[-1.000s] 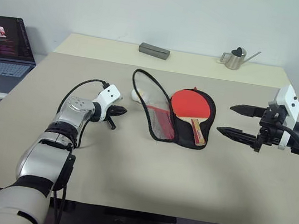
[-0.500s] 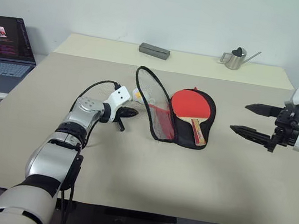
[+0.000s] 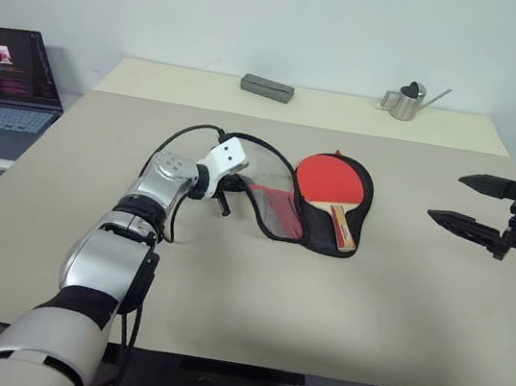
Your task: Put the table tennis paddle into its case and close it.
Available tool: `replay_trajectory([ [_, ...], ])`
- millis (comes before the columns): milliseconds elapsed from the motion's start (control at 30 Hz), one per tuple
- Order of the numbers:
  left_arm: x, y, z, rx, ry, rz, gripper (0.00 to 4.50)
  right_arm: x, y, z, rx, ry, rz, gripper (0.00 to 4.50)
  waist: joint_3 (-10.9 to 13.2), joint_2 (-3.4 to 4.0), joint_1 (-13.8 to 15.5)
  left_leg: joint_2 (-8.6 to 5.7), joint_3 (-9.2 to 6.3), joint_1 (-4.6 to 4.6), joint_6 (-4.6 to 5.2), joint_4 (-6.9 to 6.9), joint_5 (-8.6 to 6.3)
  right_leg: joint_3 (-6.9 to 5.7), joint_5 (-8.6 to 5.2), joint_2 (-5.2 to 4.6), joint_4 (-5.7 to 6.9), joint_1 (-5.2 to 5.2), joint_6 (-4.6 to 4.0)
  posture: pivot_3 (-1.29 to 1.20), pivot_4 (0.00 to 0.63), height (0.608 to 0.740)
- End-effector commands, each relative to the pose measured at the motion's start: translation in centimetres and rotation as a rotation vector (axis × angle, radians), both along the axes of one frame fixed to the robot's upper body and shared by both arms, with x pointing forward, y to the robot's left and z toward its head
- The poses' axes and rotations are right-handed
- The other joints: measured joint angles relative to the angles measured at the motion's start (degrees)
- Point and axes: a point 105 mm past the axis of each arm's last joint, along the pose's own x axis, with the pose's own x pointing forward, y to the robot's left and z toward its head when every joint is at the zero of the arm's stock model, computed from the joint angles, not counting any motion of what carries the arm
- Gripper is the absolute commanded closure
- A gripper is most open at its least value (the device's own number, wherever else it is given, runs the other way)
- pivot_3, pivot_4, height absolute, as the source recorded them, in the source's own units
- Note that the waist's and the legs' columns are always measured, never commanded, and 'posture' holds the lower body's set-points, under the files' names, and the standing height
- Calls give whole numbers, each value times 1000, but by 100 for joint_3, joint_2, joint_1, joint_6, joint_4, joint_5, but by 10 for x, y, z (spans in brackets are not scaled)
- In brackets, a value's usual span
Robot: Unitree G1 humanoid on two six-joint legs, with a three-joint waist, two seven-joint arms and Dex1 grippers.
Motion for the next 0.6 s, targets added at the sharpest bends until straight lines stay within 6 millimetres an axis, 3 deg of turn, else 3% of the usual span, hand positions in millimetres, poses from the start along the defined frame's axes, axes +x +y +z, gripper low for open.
replay_trajectory([
  [33, 3, -16, 21, 5, -74, -43, 4482, -9, 0, 17, -21, -66, 1, 0, 0, 0, 4, 0, 0, 0, 0, 0, 0, 0, 0, 0, 0, 0, 0, 0, 150, 740],
  [333, 3, -42, 38, 22, -133, -114, 4482, -15, -2, 16, -21, -59, -18, 0, 0, -1, 10, -1, 1, 0, 0, 1, 0, 1, 0, 0, 1, 1, 0, 0, 150, 740],
  [600, 12, -36, 55, 41, -199, -40, 4482, -22, -4, 17, -18, -54, -39, 0, 0, -1, 4, -1, 2, 2, 0, 1, 0, 3, 0, 2, 3, 1, 1, 0, 150, 740],
])
